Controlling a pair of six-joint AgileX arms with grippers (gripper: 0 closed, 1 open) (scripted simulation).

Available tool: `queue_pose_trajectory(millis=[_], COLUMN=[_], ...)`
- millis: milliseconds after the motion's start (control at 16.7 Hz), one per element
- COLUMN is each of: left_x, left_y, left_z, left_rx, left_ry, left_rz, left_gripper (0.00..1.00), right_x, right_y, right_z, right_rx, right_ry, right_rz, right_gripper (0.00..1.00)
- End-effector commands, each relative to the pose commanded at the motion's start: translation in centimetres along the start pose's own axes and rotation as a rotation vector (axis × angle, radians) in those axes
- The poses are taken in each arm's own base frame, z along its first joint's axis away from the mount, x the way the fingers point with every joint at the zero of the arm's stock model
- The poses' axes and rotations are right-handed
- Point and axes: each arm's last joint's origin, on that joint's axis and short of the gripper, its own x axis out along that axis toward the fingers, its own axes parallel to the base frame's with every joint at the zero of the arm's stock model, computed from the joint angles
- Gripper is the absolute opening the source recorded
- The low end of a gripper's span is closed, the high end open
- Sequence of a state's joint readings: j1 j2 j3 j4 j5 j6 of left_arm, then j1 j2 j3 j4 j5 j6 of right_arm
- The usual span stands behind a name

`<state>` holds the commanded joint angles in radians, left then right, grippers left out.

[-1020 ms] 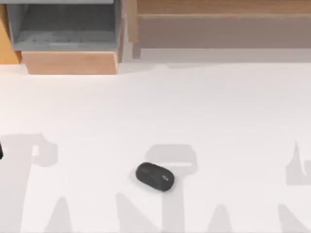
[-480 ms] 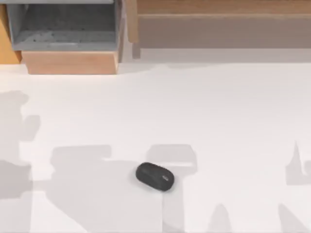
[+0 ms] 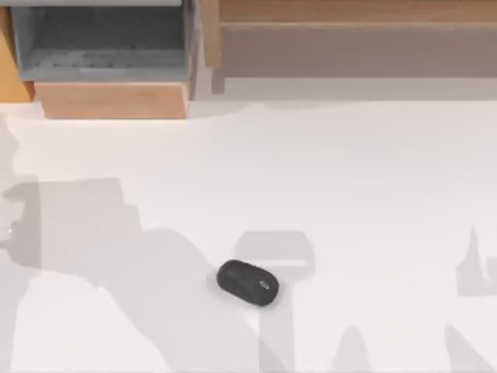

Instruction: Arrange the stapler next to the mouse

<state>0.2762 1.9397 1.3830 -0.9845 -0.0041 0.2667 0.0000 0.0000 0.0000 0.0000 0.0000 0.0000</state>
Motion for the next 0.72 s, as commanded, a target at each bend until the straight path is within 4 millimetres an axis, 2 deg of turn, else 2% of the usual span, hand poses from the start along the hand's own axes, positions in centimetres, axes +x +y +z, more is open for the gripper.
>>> queue_pose_trajectory(millis=[180, 480, 720], left_x=[0.6, 0.8, 3.3], left_y=[0.5, 0.3, 0.4], left_z=[0.7, 0.7, 0.7], left_rx=[0.000, 0.003, 0.000], left_ry=[0.027, 0.028, 0.019], left_rz=[-0.010, -0.009, -0.007], left_gripper=[1.00, 1.00, 1.00], right_x=[0.0, 0.0, 0.0], right_y=[0.0, 0.0, 0.0], right_z=[0.0, 0.0, 0.0], right_rx=[0.000, 0.000, 0.000], right_ry=[0.000, 0.000, 0.000], right_rz=[0.000, 0.000, 0.000], right_gripper=[1.00, 1.00, 1.00])
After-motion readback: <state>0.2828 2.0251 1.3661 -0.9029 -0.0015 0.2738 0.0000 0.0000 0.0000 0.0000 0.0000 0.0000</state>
